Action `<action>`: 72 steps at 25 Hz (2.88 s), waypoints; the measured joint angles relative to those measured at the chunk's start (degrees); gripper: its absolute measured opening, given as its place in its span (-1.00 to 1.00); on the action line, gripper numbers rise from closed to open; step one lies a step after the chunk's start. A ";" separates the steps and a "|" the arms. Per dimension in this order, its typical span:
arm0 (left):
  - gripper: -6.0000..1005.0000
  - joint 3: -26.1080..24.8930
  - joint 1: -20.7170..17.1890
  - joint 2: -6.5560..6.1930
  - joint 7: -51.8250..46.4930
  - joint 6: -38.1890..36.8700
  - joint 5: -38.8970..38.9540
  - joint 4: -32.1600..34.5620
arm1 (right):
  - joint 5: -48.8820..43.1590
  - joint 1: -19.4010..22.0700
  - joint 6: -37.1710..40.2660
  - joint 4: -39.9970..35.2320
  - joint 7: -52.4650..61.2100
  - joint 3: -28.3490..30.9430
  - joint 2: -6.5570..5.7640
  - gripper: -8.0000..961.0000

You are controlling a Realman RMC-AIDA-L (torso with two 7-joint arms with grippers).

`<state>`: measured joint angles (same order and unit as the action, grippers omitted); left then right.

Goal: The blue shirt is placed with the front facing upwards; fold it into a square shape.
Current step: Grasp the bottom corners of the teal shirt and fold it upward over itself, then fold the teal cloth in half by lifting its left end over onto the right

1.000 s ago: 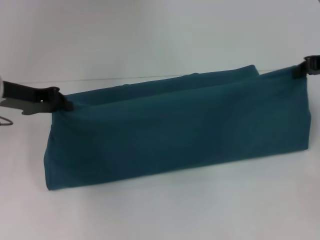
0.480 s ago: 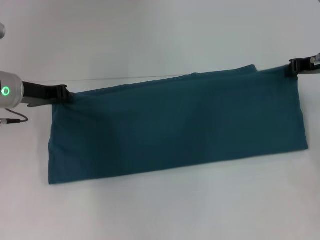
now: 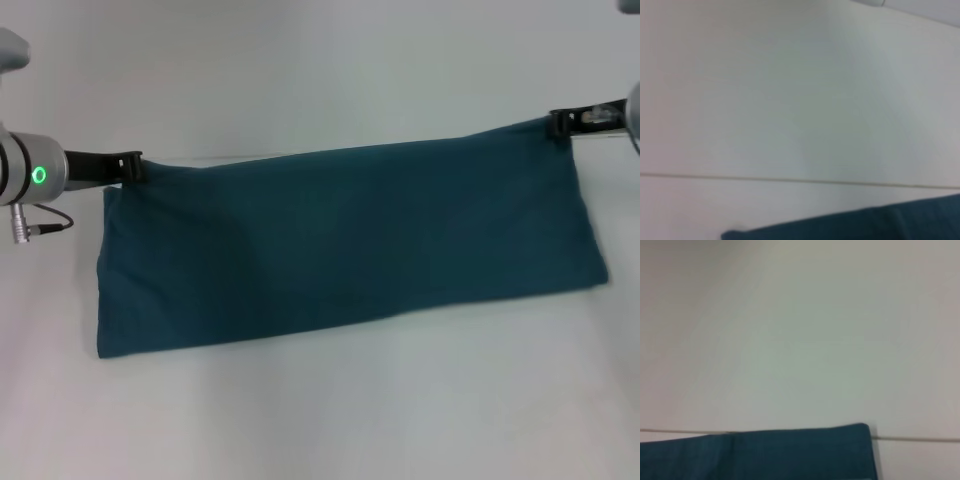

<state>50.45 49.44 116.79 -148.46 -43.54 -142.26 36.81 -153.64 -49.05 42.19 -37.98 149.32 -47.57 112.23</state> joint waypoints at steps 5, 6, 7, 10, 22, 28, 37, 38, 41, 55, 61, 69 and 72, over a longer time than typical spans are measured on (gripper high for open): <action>-0.91 0.44 0.34 0.26 0.13 2.00 -0.12 -0.13 | 0.01 -1.47 -6.99 3.65 -0.29 -1.87 0.60 -0.88; -0.91 0.47 0.50 0.30 0.18 2.26 -0.13 -0.23 | 0.00 -1.70 -8.28 4.38 -0.38 -2.20 0.64 -0.88; -0.91 0.49 0.62 0.32 0.23 2.46 -0.13 -0.35 | 0.01 -1.90 -9.30 4.92 -0.42 -2.49 0.67 -0.88; -0.91 0.51 1.41 0.34 1.00 3.21 -0.14 -1.52 | 0.01 -2.12 -10.56 5.70 -0.46 -2.79 0.79 -0.88; -0.91 0.53 2.45 0.36 1.65 5.19 -0.16 -3.30 | 0.01 -1.74 -11.02 6.21 -0.48 -2.80 0.82 -0.88; -0.87 0.50 3.41 -0.19 -0.07 4.73 -0.22 -5.18 | -3.47 -2.30 -11.28 6.27 -0.34 -2.87 0.80 -0.88; -0.57 -0.09 3.34 0.21 -2.10 5.74 -0.14 -5.40 | -6.55 -4.50 -13.43 6.37 0.26 -2.51 -0.56 -0.43; -0.51 -0.09 3.26 0.21 -2.19 5.75 -0.08 -5.34 | -6.57 -4.70 -13.44 6.40 0.26 -2.53 -0.76 -0.33; -0.25 -0.09 2.87 0.39 -2.24 5.73 0.02 -4.79 | -6.64 -5.04 -12.87 6.27 0.64 -2.33 -1.34 -0.03; 0.20 -0.58 -3.51 1.62 -1.73 1.16 10.59 4.06 | 12.67 0.61 -1.45 0.84 -3.96 -1.28 -3.63 0.81; 0.19 -0.95 -9.62 0.95 -0.05 -6.30 21.88 8.64 | 33.79 8.38 13.67 -4.22 -15.78 1.55 -3.81 0.95; 0.19 -8.68 -14.32 0.13 3.08 -14.15 32.51 2.92 | 45.26 15.25 30.22 -3.89 -25.37 6.81 -2.78 0.97; 0.19 -10.02 -15.00 0.06 3.83 -15.63 33.75 1.31 | 45.85 16.06 31.70 -3.80 -26.19 7.26 -2.20 0.97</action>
<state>40.43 34.43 116.85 -144.63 -59.17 -108.50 38.12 -107.79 -32.99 73.89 -41.78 123.14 -40.31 110.02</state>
